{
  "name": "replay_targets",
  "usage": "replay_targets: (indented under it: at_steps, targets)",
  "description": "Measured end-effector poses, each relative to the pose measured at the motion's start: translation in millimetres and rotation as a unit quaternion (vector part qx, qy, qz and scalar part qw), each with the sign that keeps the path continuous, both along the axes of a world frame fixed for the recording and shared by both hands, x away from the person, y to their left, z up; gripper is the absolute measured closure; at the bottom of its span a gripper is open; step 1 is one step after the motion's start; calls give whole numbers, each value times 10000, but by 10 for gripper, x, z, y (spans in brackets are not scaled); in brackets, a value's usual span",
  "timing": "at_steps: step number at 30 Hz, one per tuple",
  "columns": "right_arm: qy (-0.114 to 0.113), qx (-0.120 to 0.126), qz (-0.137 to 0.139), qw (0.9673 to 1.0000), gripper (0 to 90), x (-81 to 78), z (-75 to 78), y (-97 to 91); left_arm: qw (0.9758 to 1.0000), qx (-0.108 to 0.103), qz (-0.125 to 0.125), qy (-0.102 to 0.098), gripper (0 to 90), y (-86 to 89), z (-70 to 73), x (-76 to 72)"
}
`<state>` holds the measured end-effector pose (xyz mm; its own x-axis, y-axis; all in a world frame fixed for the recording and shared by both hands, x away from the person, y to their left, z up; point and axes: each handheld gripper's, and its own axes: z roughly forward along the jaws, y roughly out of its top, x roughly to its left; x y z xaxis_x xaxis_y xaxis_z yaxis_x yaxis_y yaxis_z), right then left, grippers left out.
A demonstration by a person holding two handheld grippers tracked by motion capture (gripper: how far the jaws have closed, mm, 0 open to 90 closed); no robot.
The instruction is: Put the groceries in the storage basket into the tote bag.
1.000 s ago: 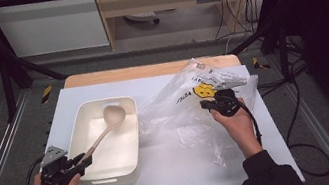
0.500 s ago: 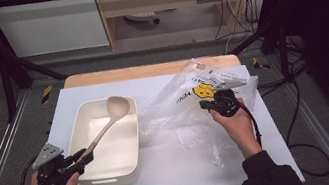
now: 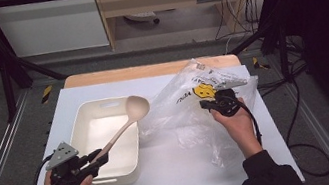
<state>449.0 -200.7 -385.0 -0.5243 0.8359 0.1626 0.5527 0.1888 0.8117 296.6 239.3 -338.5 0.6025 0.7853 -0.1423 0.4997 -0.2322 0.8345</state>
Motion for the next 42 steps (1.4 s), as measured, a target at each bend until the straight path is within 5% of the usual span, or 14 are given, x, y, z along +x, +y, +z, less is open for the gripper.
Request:
replay_targets:
  at_steps: [24,42]
  targets:
    - [-7,-11,5,10000,900,-3,5,-2,9972,125,-723,168,686,-453,-64,-66]
    - [1,20,48,10000,900,-20,31,4,9905,595,-1201,320,686,-955,-248,3]
